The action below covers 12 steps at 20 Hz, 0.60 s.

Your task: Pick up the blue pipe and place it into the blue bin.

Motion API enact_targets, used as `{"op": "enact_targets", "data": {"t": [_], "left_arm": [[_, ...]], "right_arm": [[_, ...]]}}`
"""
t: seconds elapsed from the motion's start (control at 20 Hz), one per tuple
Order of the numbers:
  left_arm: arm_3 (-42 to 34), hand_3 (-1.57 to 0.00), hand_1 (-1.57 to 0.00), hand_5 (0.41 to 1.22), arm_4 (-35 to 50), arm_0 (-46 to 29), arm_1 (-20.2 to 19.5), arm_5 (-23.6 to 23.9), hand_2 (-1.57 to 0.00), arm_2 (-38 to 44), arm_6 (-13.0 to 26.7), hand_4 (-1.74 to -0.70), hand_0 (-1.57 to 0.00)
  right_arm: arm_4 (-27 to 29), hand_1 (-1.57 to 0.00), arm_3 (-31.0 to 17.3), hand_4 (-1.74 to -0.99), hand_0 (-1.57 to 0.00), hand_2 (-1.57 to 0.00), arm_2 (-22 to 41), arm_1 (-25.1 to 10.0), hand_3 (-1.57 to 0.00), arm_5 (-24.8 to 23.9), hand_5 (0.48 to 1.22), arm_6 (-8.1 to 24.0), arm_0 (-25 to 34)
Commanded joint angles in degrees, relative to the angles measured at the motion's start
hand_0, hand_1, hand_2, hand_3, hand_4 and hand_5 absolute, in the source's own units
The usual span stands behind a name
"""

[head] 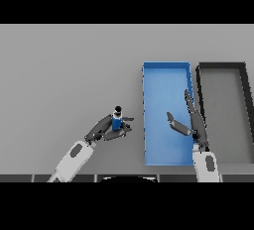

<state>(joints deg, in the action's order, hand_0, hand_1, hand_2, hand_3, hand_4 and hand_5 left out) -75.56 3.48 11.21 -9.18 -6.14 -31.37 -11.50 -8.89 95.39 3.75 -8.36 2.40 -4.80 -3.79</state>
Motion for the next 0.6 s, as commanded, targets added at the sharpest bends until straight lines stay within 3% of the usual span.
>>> {"op": "enact_targets", "data": {"t": [0.0,0.3,0.55], "left_arm": [[-0.8,-1.45,-1.43,1.169,0.2,-0.2,-0.1,0.1,-1.45,0.3,-0.8,-1.49,-1.41],[-6.9,-1.54,-1.53,1.207,0.9,1.6,1.5,0.3,-1.54,1.1,-0.2,-1.47,-1.53],[-11.8,-1.56,-1.56,1.217,2.3,4.6,1.7,-2.0,-1.56,1.1,3.3,-1.47,-1.56]], "right_arm": [[0.2,0.00,0.7,-1.220,0.00,0.00,0.1,-0.1,0.00,0.3,0.635,-0.1,-0.2],[-0.4,0.00,-0.3,-1.220,0.00,0.00,0.1,0.0,0.00,-0.2,0.638,0.8,0.9],[-1.8,0.00,-0.6,-1.176,0.00,0.00,0.3,-0.7,0.00,-0.5,0.643,0.7,0.9]]}}
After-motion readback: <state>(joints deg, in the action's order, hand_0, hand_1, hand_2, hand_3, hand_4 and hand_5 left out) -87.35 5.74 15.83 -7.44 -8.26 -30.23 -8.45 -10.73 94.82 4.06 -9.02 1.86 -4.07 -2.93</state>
